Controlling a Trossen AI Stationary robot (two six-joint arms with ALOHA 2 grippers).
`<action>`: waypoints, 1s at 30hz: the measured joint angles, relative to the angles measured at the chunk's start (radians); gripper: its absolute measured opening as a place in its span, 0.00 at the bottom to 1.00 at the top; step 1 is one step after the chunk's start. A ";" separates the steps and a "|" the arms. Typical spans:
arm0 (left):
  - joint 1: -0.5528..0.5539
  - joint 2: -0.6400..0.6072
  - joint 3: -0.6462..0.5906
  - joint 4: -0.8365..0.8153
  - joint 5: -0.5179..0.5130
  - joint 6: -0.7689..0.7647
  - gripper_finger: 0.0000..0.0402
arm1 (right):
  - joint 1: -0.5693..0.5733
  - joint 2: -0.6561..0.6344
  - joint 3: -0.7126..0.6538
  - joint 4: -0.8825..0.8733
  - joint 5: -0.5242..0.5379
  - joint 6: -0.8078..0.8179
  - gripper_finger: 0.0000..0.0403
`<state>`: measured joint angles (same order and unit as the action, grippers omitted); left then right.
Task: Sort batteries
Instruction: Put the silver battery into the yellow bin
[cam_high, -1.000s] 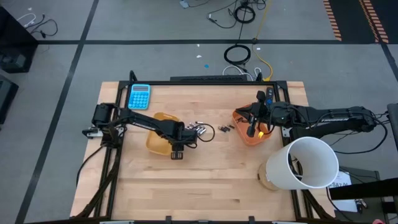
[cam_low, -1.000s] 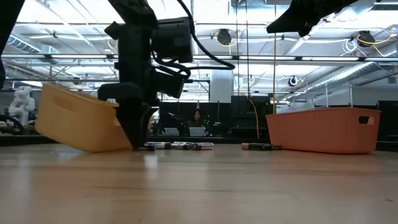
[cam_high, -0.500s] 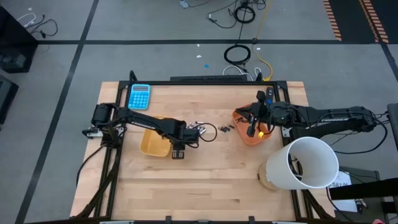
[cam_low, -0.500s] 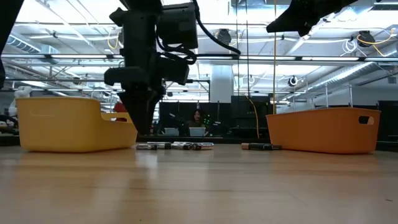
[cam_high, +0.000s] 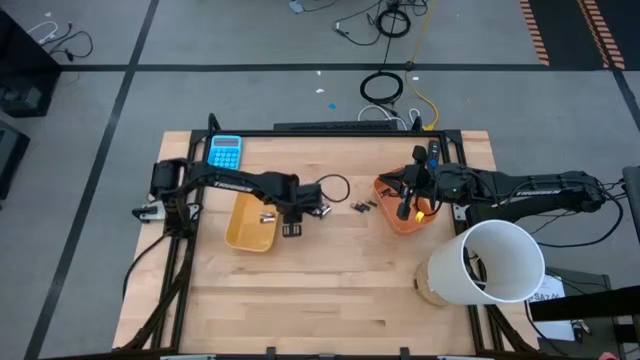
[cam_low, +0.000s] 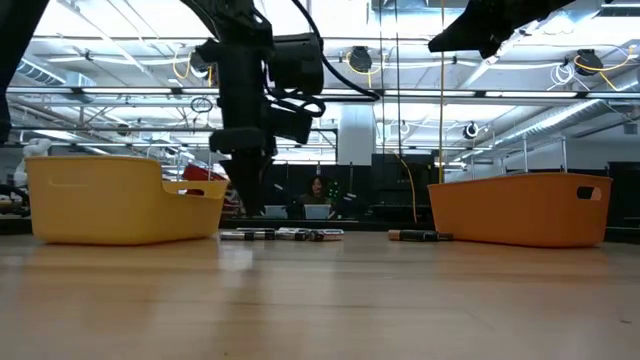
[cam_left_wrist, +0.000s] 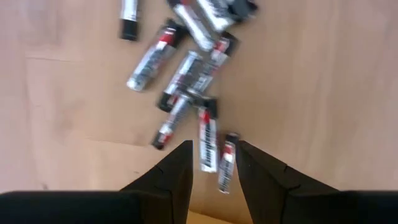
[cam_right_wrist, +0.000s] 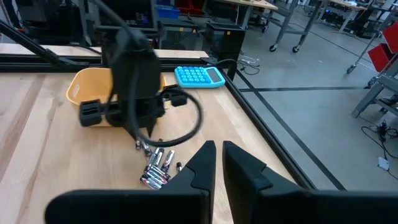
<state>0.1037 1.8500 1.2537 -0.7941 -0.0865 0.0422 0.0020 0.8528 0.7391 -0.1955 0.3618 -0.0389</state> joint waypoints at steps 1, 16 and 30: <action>0.007 0.000 0.000 0.007 0.000 0.000 0.33 | 0.000 0.000 0.000 0.000 0.000 -0.001 0.05; 0.024 0.117 0.005 0.032 0.027 0.026 0.33 | 0.000 0.000 0.000 0.000 0.000 -0.007 0.05; -0.029 0.112 0.016 0.046 -0.077 0.121 0.11 | 0.000 0.000 0.000 -0.008 0.000 -0.007 0.05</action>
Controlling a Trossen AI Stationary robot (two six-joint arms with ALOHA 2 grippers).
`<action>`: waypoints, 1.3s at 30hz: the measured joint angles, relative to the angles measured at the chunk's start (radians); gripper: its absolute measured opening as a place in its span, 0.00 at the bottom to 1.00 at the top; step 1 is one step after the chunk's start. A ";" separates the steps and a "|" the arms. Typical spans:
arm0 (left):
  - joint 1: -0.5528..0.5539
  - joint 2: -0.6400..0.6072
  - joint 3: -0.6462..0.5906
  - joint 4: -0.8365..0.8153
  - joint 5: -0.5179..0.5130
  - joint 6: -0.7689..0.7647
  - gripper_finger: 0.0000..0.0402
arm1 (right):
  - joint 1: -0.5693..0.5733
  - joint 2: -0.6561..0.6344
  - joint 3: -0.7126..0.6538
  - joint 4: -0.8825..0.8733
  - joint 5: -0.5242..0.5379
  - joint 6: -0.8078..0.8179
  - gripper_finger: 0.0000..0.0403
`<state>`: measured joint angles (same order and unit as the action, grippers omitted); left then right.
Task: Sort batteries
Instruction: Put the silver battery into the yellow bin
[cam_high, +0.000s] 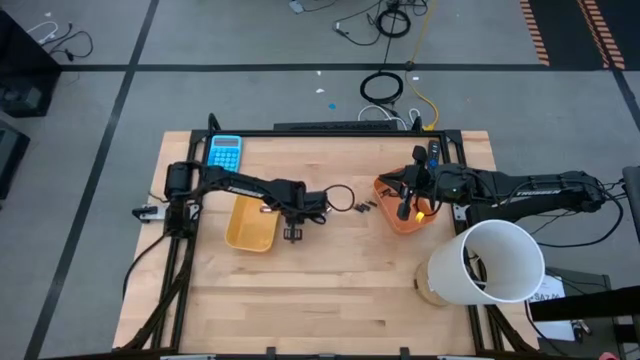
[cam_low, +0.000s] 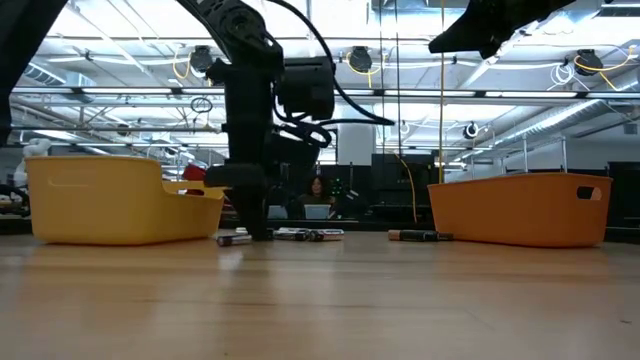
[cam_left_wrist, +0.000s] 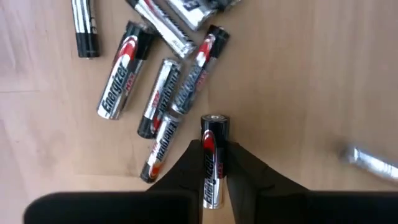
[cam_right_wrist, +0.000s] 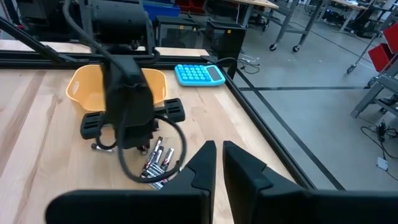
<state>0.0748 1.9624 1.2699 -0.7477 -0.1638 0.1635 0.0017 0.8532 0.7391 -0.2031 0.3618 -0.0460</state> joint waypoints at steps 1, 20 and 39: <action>-0.008 -0.007 0.010 -0.016 -0.005 -0.001 0.11 | 0.000 0.000 0.000 0.000 0.000 -0.001 0.05; -0.146 -0.399 0.017 -0.502 -0.067 -0.438 0.39 | 0.000 0.024 0.000 0.006 0.000 0.034 0.05; -0.249 -0.102 0.022 0.210 0.039 -0.507 0.53 | 0.000 0.047 0.000 -0.004 0.003 0.019 0.05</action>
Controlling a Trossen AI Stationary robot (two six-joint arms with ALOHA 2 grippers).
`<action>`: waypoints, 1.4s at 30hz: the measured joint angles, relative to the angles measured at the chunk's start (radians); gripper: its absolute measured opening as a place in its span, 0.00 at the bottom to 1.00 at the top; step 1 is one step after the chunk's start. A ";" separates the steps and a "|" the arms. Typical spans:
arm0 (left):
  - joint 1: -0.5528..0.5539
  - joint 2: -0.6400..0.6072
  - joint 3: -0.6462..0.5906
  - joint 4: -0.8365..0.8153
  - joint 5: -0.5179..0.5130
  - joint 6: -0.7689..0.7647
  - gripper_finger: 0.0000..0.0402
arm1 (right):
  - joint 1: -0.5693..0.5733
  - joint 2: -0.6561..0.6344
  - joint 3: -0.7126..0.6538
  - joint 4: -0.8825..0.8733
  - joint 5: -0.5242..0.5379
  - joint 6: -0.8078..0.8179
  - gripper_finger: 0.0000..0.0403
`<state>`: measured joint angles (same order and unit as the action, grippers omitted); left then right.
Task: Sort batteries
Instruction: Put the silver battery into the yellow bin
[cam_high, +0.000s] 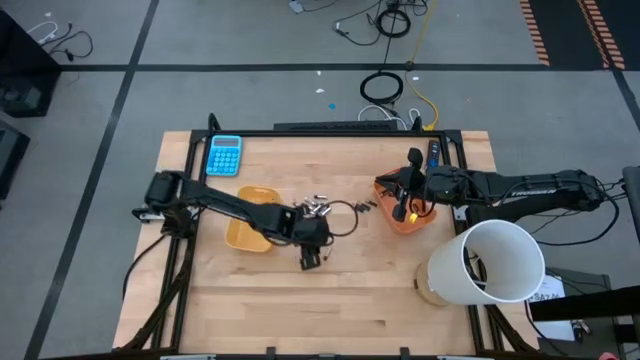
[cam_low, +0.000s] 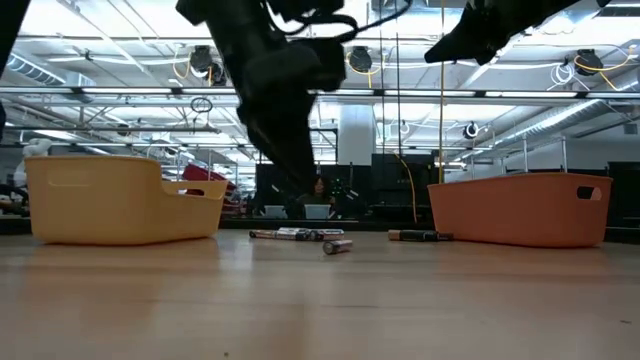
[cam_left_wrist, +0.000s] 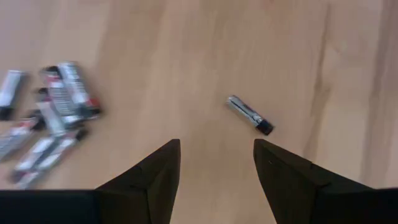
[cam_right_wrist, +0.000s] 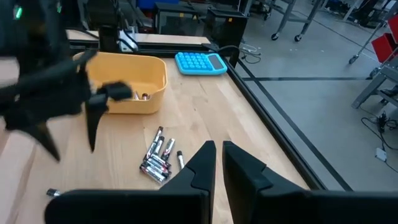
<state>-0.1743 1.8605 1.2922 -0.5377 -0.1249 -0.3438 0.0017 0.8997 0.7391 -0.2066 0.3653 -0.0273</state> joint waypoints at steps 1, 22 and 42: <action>-0.007 0.015 0.000 0.026 0.001 -0.017 0.53 | 0.000 0.000 0.000 0.000 0.000 0.000 0.05; -0.065 0.143 0.002 0.311 -0.188 0.050 0.53 | 0.098 0.164 0.000 -0.061 -0.034 0.006 0.05; -0.096 -0.166 -0.341 0.444 -0.380 0.086 0.53 | 0.333 0.622 0.002 0.045 -0.418 -0.144 0.29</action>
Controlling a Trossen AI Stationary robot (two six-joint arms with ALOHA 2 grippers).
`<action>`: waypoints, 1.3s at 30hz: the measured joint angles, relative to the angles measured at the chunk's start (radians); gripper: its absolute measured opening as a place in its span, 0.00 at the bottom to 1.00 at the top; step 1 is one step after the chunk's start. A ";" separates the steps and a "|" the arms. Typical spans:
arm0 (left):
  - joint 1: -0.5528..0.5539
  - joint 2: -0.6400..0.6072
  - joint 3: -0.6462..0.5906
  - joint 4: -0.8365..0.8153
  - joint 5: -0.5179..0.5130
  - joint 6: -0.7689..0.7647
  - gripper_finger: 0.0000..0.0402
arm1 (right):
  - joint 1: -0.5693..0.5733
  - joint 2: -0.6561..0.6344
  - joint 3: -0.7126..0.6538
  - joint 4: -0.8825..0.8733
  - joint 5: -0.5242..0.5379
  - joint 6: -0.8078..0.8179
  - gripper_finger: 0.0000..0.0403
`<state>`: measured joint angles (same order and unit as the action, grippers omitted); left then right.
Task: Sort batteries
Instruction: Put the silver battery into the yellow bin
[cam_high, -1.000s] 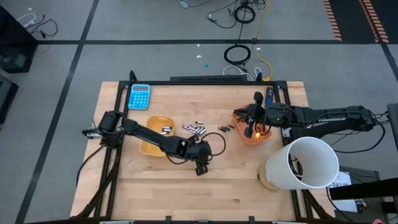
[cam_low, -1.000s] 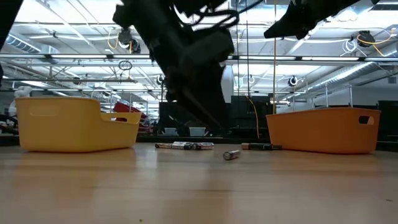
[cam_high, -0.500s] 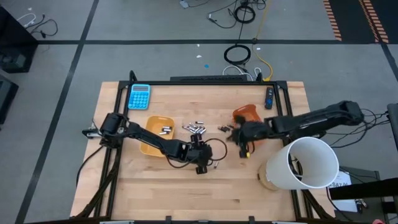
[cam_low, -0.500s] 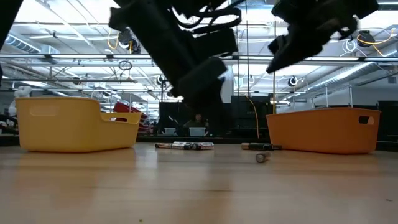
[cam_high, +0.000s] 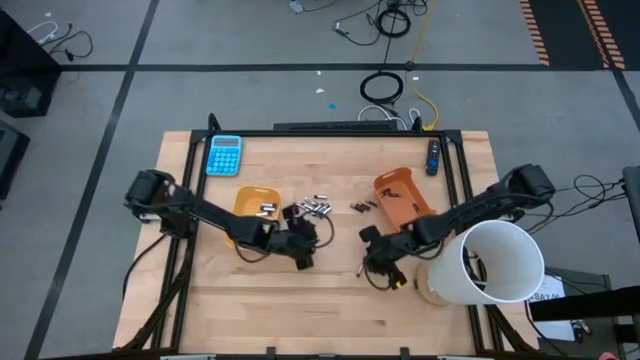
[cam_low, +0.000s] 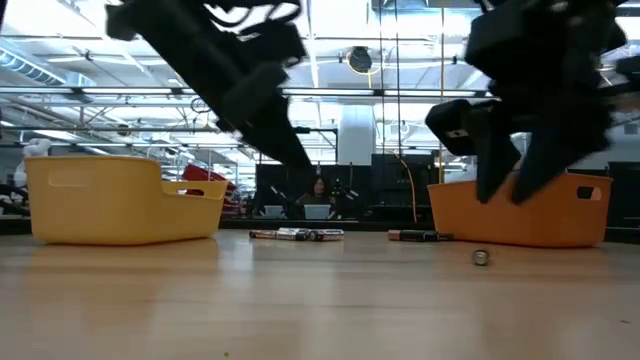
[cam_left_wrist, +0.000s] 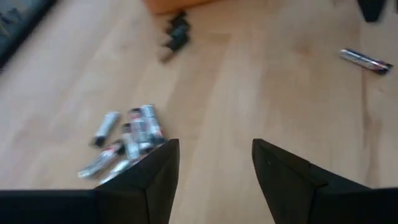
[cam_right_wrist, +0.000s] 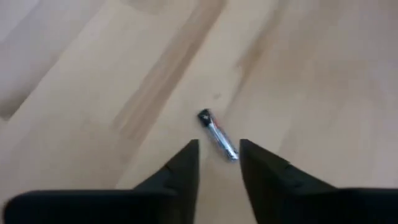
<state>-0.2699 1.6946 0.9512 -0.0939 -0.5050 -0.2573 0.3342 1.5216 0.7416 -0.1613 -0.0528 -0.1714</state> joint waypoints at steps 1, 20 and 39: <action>0.000 -0.024 -0.016 0.005 -0.018 -0.007 0.53 | 0.010 0.006 0.001 -0.006 0.011 -0.012 0.33; 0.001 -0.121 -0.074 0.029 0.021 -0.017 0.53 | 0.044 0.159 0.004 0.001 -0.014 -0.057 0.20; 0.001 -0.121 -0.074 0.172 -0.189 0.324 0.53 | -0.195 -0.031 -0.001 0.271 0.246 -0.024 0.01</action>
<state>-0.2687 1.5738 0.8772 0.0783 -0.6943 0.0669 0.1395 1.4910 0.7406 0.1095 0.1937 -0.1951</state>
